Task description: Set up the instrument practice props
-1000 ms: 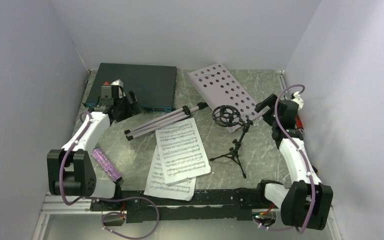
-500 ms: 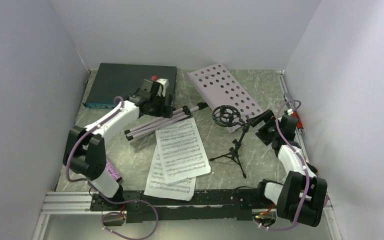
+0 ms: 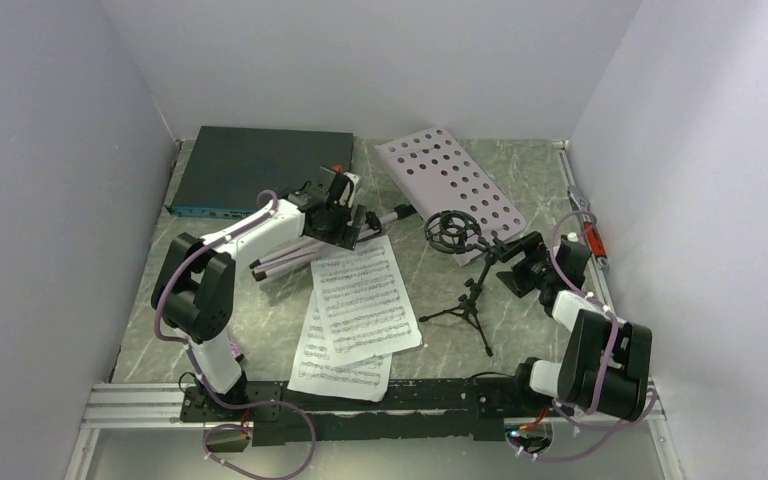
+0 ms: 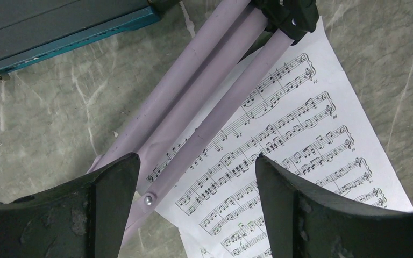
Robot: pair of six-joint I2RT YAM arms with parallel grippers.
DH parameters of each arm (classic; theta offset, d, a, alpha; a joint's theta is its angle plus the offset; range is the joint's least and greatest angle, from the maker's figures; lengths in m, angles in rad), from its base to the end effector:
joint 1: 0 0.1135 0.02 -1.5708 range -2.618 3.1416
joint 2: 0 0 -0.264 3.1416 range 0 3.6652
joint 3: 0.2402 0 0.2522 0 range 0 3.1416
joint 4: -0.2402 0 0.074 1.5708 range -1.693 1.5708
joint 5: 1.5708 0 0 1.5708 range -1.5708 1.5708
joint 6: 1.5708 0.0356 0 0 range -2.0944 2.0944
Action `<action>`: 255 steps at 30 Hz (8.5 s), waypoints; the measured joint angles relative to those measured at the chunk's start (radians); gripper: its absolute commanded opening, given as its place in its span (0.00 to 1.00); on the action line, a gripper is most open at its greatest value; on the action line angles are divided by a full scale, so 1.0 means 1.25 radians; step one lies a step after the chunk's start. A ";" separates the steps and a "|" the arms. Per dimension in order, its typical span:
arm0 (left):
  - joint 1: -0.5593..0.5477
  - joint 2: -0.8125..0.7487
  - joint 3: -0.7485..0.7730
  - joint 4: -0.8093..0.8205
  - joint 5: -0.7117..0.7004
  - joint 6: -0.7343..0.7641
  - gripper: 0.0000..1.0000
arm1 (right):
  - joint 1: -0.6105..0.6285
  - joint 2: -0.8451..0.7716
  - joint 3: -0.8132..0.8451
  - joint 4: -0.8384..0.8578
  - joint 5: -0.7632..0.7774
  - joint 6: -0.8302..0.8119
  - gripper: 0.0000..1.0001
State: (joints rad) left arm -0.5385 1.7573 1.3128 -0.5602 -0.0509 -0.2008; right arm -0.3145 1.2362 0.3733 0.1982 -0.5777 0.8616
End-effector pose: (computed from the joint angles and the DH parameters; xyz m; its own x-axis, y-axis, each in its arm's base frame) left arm 0.3226 -0.1906 0.2293 -0.8075 0.2504 -0.5341 0.3344 0.9402 -0.0649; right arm 0.2151 -0.0495 0.1517 -0.4955 0.8297 -0.2570 0.3477 0.4606 0.8167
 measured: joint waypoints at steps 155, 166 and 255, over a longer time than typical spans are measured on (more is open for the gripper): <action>-0.044 -0.085 -0.032 0.201 0.032 0.055 0.76 | 0.196 0.130 0.399 0.191 -0.067 0.214 0.00; 0.020 -0.271 -0.121 0.239 0.109 0.031 0.78 | 0.244 0.125 0.557 0.080 -0.089 0.135 0.00; 0.244 -0.597 -0.367 0.340 0.435 0.080 0.03 | 0.464 0.281 1.052 0.249 -0.401 0.023 0.00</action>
State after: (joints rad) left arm -0.2340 1.0115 0.8539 -0.1352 0.4923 -0.1013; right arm 0.2649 1.5875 1.6878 0.5091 -1.0790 0.8906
